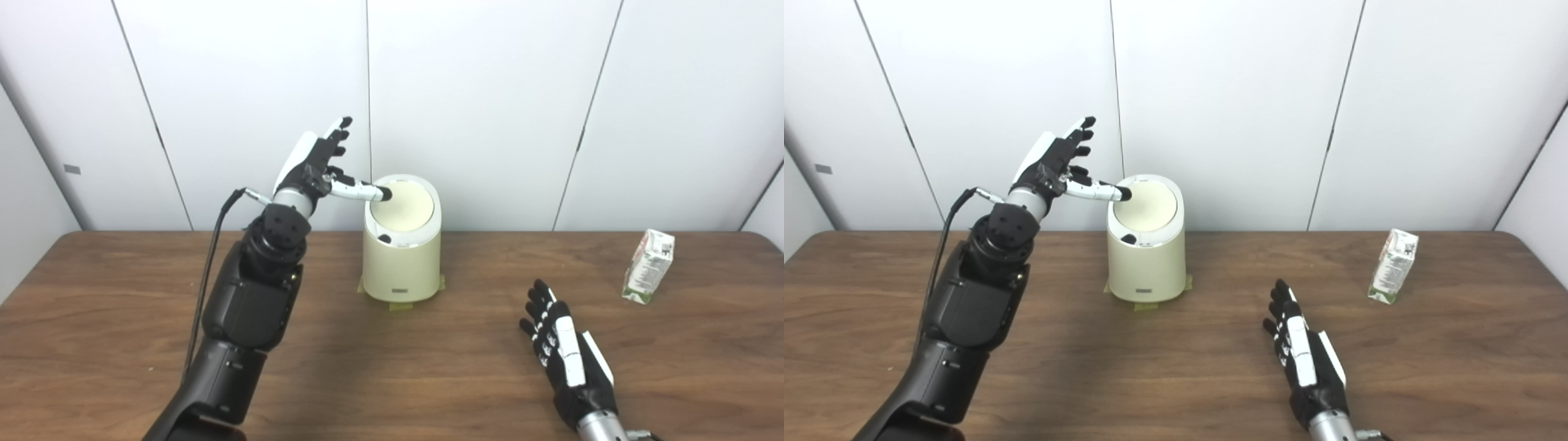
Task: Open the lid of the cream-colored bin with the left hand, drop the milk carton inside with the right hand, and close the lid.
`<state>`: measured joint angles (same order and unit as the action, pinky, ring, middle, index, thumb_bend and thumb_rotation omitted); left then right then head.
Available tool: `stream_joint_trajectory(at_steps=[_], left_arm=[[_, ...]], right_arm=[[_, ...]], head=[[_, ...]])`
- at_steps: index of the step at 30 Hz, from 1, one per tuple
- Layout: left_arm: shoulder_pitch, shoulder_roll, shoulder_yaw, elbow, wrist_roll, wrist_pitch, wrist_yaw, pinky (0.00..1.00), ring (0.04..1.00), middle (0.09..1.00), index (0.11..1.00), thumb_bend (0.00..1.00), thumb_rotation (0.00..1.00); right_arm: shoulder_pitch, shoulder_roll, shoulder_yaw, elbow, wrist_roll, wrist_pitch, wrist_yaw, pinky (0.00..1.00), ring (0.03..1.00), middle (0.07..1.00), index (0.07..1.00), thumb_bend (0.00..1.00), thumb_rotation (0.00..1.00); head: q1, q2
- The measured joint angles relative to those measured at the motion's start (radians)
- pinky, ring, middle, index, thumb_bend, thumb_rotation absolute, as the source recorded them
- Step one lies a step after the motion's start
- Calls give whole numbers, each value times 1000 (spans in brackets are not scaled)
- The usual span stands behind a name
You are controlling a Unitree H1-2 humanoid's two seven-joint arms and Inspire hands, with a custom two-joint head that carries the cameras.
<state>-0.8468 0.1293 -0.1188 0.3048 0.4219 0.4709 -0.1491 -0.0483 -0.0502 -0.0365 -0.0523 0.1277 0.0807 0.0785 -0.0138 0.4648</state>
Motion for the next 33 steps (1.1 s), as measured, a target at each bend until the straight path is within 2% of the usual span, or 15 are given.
stream_joint_trajectory(at_steps=[1,3,7,11,19,23,28,33], left_arm=[[-8,0,-2,14,-1,-3,1,772,854,959,995,856,0],[-19,0,-7,38,-6,-13,4,768,845,950,989,858,0],[-27,2,-38,92,-4,-26,25,892,921,951,983,867,0],[-36,11,-89,152,20,-66,35,826,901,946,977,884,0],[-46,11,-106,162,23,-96,46,698,831,938,984,878,0],[-46,12,-125,170,27,-96,46,681,810,918,981,892,0],[-49,23,-171,182,67,-99,62,704,835,906,985,899,0],[-54,48,-226,174,114,-102,53,749,889,933,992,915,0]], right_arm=[[0,1,0,1,0,0,0,1000,1000,1000,1000,653,1000],[-1,1,0,2,0,-1,0,1000,1000,1000,1000,653,1000],[-1,4,1,2,-4,-2,-2,1000,1000,1000,1000,653,1000],[-2,11,4,1,-10,-2,-6,1000,1000,1000,1000,650,1000],[-2,23,10,-6,-28,-1,-11,1000,1000,1000,1000,649,1000],[-2,30,11,-7,-31,-1,-17,1000,1000,1000,1000,642,1000],[-2,30,10,-17,-34,1,-22,1000,1000,1000,1000,649,1000],[-2,31,10,-38,-29,5,-27,1000,1000,1000,1000,637,1000]], head=[[-2,0],[0,0],[-2,0],[-6,3],[-8,11],[-11,14],[-12,18],[0,29]])
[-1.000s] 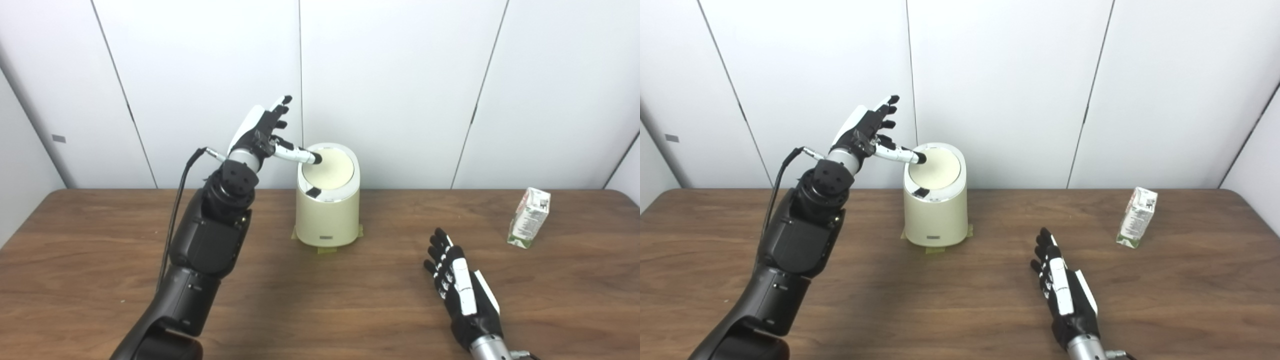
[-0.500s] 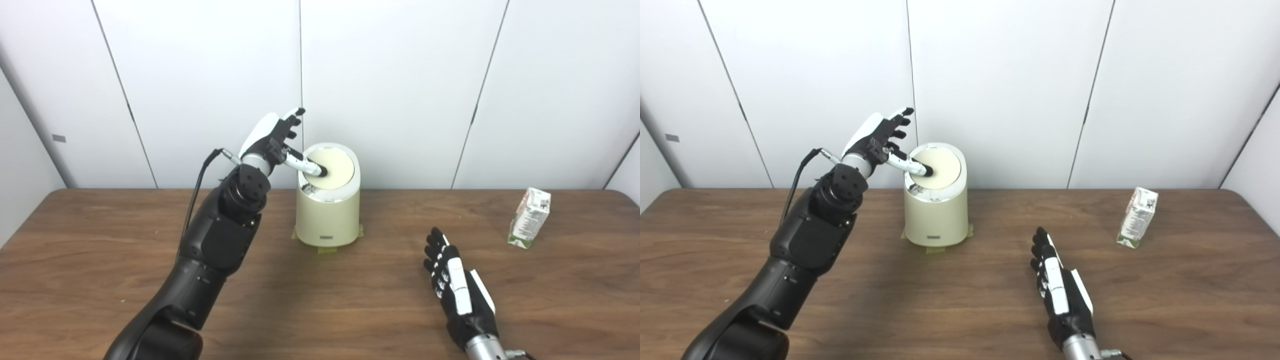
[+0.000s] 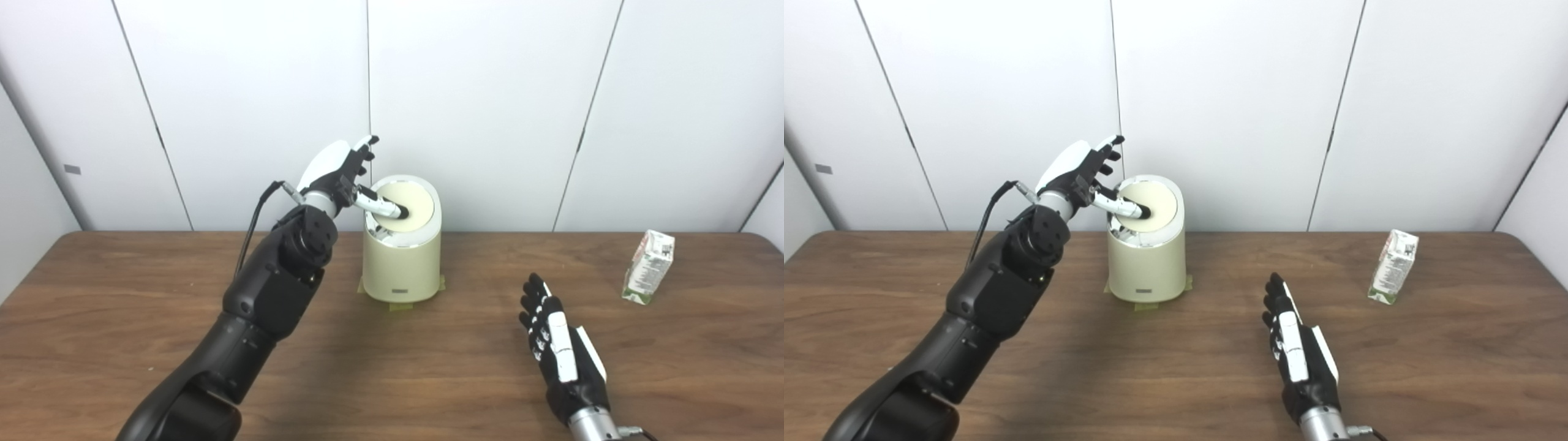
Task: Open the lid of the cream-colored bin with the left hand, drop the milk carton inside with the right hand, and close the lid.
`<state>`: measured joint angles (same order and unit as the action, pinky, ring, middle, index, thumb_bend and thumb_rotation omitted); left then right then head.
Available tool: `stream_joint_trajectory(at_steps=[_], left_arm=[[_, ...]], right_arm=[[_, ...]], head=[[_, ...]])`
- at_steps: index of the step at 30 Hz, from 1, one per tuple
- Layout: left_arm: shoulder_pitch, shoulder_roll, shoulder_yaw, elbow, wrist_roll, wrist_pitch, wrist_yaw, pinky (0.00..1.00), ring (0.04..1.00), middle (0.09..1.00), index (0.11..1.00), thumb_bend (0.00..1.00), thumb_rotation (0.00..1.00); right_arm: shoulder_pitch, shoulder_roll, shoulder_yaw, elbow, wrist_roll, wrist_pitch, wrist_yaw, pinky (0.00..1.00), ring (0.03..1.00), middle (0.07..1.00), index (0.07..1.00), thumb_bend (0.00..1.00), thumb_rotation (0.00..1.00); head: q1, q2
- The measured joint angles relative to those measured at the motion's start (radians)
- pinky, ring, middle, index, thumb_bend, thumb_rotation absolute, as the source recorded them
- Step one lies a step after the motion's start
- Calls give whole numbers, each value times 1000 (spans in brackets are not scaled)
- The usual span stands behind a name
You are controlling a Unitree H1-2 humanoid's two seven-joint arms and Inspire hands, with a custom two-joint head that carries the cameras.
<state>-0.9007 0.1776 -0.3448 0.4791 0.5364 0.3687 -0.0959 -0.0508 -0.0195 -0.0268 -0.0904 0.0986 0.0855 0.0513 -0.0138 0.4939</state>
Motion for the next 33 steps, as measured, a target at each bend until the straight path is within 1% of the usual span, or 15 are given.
stream_joint_trajectory(at_steps=[5,8,10,13,16,25,28,30,32,33], left_arm=[[-7,25,-62,-30,52,0,-33,766,911,965,984,908,0],[-9,34,-82,-33,73,-3,-38,740,874,947,969,916,0],[-9,43,-96,-33,93,-11,-38,732,867,938,965,918,0],[-9,52,-109,-36,109,-20,-42,735,868,933,965,922,0],[-9,60,-121,-48,129,-24,-61,746,870,932,967,935,0],[-21,67,-150,-44,184,-33,-76,757,872,928,974,952,0],[-28,66,-145,-27,183,-36,-76,749,874,930,971,928,0],[-25,59,-115,-27,159,-34,-78,731,872,930,965,887,0],[-15,43,-57,-31,101,-30,-80,722,862,919,961,855,0],[-7,30,-20,-36,72,-26,-83,706,846,907,953,821,30]], right_arm=[[0,0,0,0,19,4,2,1000,1000,1000,1000,640,1000],[0,0,2,-1,20,7,2,1000,1000,1000,1000,646,1000],[0,0,3,-4,20,9,1,1000,1000,1000,1000,645,1000],[0,2,3,-11,21,14,1,1000,1000,1000,1000,644,1000],[0,2,3,-12,25,23,1,1000,1000,1000,1000,638,1000],[0,1,3,-11,26,23,1,1000,1000,1000,1000,634,1000],[-1,1,3,-9,27,23,2,1000,1000,1000,1000,631,1000],[-1,1,3,-9,27,23,2,1000,1000,1000,1000,636,1000],[-3,1,2,-7,27,23,2,1000,1000,1000,1000,641,1000],[-5,1,2,-5,27,23,2,1000,1000,1000,1000,645,1000]], head=[[0,0],[0,0],[-5,5],[-5,8],[-5,6],[-8,6],[-8,6],[-8,6],[-6,6],[-6,6]])
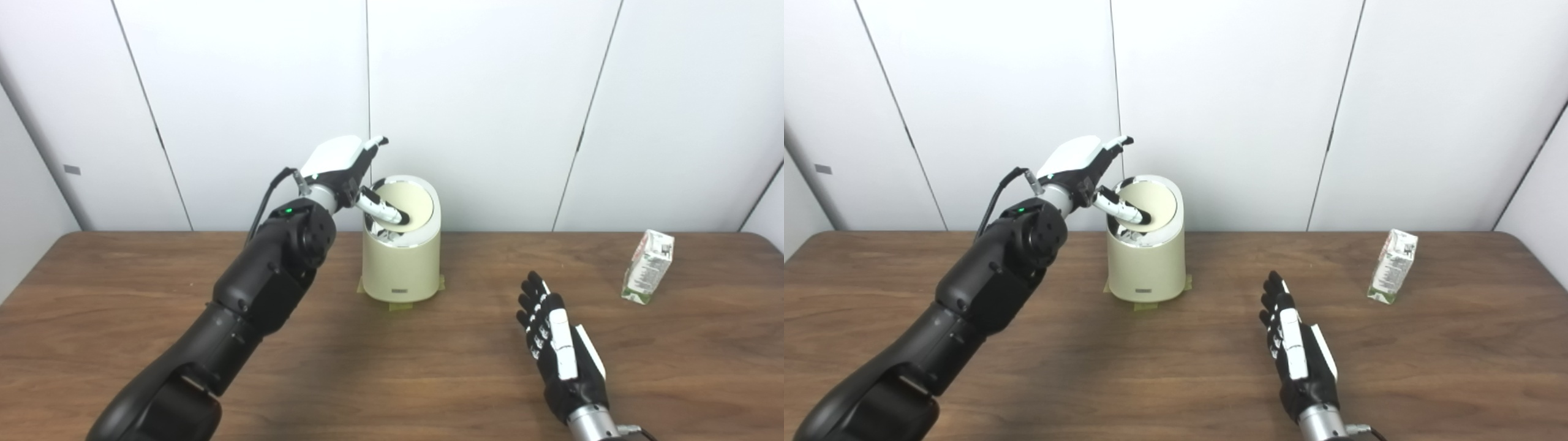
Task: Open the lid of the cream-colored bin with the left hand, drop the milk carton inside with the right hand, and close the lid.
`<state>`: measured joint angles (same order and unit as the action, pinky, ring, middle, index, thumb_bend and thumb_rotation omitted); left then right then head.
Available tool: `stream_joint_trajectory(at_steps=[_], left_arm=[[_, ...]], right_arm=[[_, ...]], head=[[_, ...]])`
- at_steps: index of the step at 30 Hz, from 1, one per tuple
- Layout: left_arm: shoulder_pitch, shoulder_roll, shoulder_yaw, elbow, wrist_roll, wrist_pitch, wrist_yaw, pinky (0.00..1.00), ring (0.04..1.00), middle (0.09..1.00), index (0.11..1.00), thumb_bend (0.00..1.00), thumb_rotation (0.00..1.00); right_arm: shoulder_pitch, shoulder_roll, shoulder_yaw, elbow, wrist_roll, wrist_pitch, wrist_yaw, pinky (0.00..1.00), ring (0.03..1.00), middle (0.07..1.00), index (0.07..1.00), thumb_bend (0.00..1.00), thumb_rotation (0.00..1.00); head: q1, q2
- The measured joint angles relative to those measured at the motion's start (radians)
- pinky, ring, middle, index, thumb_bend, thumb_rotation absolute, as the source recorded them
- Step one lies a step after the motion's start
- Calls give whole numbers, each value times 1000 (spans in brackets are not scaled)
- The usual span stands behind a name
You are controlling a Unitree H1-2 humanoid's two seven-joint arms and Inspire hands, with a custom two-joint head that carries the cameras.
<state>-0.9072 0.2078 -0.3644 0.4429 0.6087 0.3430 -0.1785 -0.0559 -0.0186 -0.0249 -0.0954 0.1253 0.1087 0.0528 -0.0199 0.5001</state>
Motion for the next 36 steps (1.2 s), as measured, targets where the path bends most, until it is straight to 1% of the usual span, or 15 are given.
stream_joint_trajectory(at_steps=[2,3,5,7,9,12,17,21,23,25,27,28,31,35,36], left_arm=[[19,-25,70,-31,-64,20,0,674,827,899,941,741,109],[26,-38,101,-46,-95,32,1,673,823,894,935,696,179],[42,-66,177,-93,-156,66,6,791,876,908,927,591,470],[47,-95,254,-145,-242,110,2,874,923,916,906,527,697],[47,-120,331,-180,-326,123,-15,908,938,926,914,501,799],[58,-150,404,-242,-401,130,-31,877,919,916,927,502,925],[146,-173,439,-373,-430,131,-65,881,923,917,933,566,994],[250,-179,443,-431,-427,132,-81,882,925,924,936,489,1000],[299,-166,417,-472,-393,132,-75,863,901,904,921,445,1000],[351,-145,385,-520,-363,132,-62,864,886,892,911,417,997],[393,-137,376,-553,-356,131,-47,865,887,894,908,419,996],[414,-134,374,-565,-356,130,-35,866,890,898,906,439,999],[496,-129,367,-612,-363,114,-14,876,898,912,923,449,1000],[609,-136,370,-668,-389,78,17,879,909,931,956,440,1000],[642,-139,372,-681,-403,68,22,887,912,934,963,434,1000]], right_arm=[[-3,0,-1,4,0,0,-1,1000,1000,1000,1000,649,1000],[-3,0,-2,5,-1,0,-1,1000,1000,1000,1000,654,1000],[-5,-1,-2,5,-1,0,-1,1000,1000,1000,1000,662,1000],[-6,-2,-2,5,-1,-1,-1,1000,1000,1000,1000,662,1000],[-7,-2,-1,5,-2,-1,-1,1000,1000,1000,1000,662,1000],[-7,-3,-2,5,-3,-1,-1,1000,1000,1000,1000,667,1000],[-7,-4,-3,5,-3,0,-1,1000,1000,1000,1000,670,1000],[-7,-10,-3,5,-8,0,-1,1000,999,999,1000,678,986],[-7,-16,2,2,-39,0,-6,1000,991,993,1000,648,943],[-6,-25,8,-4,-73,1,-14,1000,980,987,998,625,867],[-5,-32,9,-17,-92,2,-19,979,965,976,988,630,809],[-5,-33,7,-23,-98,2,-22,912,926,952,963,625,718],[-6,-26,-5,-28,-112,-5,-52,793,853,901,907,667,537],[-9,-19,-32,-10,-138,-51,-96,757,844,883,873,724,423],[-9,-22,-36,2,-152,-67,-106,768,844,881,868,731,404]], head=[[0,0],[0,0],[0,0],[2,2],[0,5],[3,6],[0,14],[-9,12],[-11,14],[-18,17],[-26,21],[-28,23],[-35,21],[-54,14],[-67,-1]])
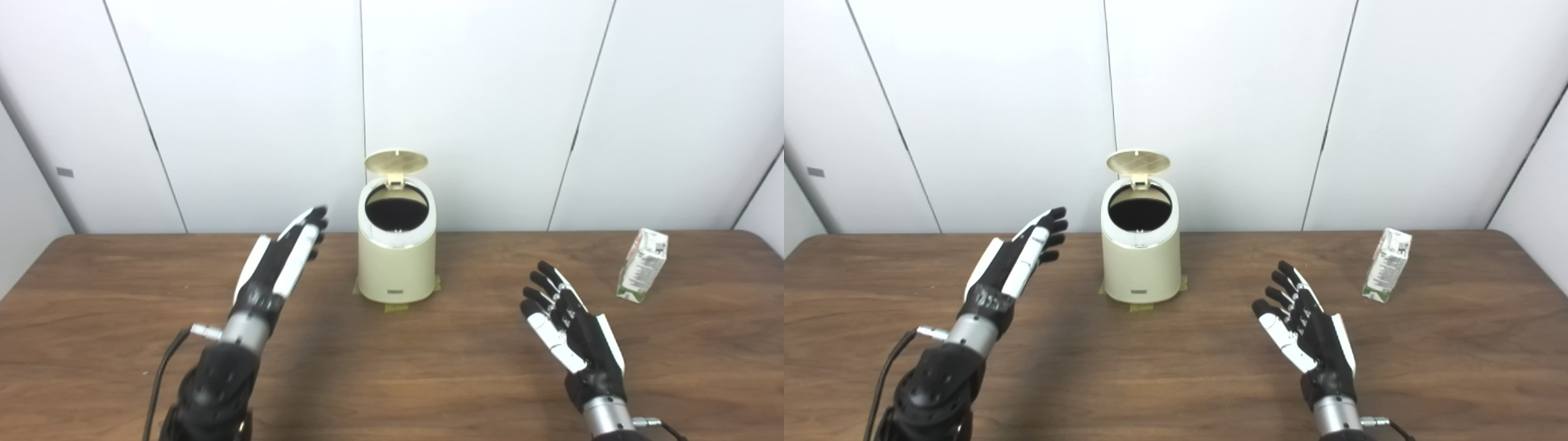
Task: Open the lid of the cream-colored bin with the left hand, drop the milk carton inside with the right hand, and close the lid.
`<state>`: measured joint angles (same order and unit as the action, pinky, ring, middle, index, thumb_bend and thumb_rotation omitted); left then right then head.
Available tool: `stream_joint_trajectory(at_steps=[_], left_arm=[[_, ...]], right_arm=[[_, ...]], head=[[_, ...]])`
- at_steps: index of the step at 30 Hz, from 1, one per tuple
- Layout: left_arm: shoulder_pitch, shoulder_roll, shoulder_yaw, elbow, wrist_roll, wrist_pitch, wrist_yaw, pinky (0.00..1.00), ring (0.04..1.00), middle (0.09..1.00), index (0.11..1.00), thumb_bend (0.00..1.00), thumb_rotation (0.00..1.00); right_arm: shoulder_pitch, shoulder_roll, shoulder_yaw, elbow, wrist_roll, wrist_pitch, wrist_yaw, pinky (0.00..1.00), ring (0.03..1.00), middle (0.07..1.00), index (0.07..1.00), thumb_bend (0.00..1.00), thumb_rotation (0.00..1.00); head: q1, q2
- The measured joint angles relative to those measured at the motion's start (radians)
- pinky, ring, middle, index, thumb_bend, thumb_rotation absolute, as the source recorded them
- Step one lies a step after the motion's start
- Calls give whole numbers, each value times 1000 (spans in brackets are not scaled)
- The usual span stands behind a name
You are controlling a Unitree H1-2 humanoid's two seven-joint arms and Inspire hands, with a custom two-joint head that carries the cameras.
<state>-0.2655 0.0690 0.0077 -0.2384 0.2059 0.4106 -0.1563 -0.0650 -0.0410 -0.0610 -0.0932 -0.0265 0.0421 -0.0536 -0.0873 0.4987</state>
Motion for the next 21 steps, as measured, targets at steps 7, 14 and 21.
stream_joint_trajectory(at_steps=[7,14,21], left_arm=[[132,-41,45,-48,-125,-49,27,948,963,972,996,461,1000],[166,-42,75,-41,-219,-65,30,994,990,995,1000,438,1000],[168,-27,84,-36,-261,-71,32,1000,998,999,1000,396,1000]], right_arm=[[1,-15,-35,13,-21,-29,-26,798,857,901,865,755,278],[13,-49,-83,-160,-22,87,-26,754,820,862,828,808,225],[41,-102,-149,-236,-62,190,-33,753,819,865,838,803,249]], head=[[-60,-2],[-184,9],[-278,17]])
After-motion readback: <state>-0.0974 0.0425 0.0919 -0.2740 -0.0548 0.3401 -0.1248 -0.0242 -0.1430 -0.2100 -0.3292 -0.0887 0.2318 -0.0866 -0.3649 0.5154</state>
